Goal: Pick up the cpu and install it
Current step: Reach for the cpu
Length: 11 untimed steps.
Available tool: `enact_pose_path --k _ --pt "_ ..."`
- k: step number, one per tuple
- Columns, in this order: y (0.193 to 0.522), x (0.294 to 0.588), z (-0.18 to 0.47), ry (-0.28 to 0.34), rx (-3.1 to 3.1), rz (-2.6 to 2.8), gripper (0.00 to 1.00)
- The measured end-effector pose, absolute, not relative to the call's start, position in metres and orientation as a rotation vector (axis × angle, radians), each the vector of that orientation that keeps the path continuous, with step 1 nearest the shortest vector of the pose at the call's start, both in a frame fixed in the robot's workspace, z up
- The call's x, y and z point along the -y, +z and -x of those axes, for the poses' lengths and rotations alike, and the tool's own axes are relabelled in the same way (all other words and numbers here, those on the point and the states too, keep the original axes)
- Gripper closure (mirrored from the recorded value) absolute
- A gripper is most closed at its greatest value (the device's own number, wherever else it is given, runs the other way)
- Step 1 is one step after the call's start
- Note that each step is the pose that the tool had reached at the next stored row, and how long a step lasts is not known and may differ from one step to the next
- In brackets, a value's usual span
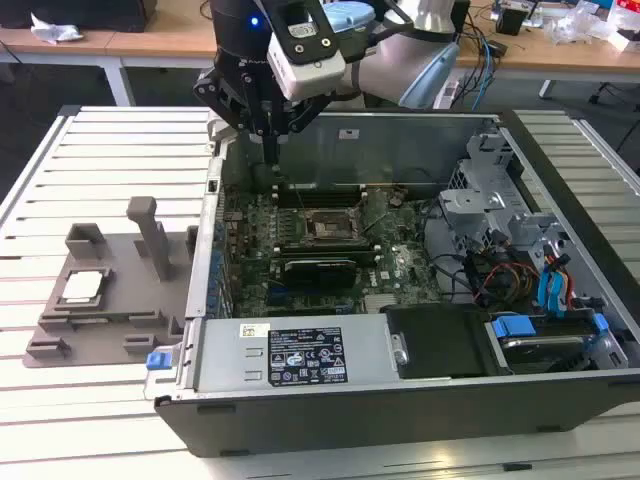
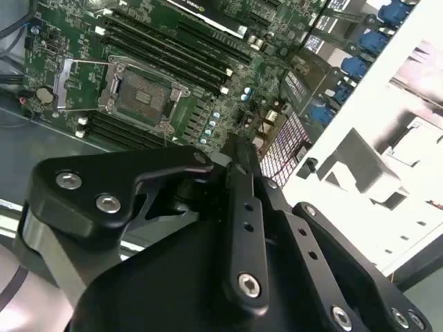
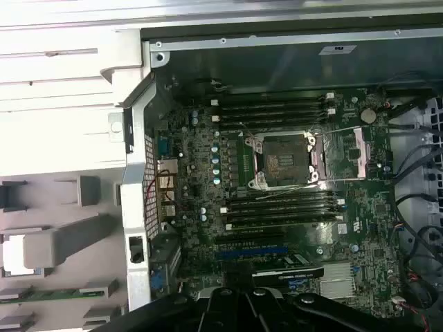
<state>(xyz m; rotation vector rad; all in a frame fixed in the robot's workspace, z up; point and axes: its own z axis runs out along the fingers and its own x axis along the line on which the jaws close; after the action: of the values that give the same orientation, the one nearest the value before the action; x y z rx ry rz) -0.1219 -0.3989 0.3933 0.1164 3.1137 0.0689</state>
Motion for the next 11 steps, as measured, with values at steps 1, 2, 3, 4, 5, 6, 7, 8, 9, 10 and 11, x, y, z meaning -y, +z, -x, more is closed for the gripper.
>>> enact_pose_path --k 1,2,3,4,5,6,7,8,9,10,11 --pt "0.393 0.399 0.133 0.069 -3.114 -0.117 0.89" --pt "0.393 0.399 0.139 0.069 -3.114 -0.116 0.89" --pt "0.393 0.399 0.141 0.069 -3.114 -0.117 0.89" --pt "0.393 0.399 0.143 0.069 -3.114 -0.117 0.89" --pt "0.393 0.399 0.144 0.069 -3.114 -0.117 0.89" --pt "0.393 0.399 0.146 0.069 -3.114 -0.117 0.89" --pt "0.393 0.399 0.148 0.069 -3.114 -0.117 0.89" --pt "0.393 0.399 0.155 0.069 -3.114 -0.117 0.89" --pt "0.393 0.399 0.158 0.069 -3.114 -0.117 0.89" --pt "0.393 0.399 0.161 0.069 -3.114 -0.117 0.89" --pt "0.393 0.399 0.162 0.069 -3.114 -0.117 0.89"
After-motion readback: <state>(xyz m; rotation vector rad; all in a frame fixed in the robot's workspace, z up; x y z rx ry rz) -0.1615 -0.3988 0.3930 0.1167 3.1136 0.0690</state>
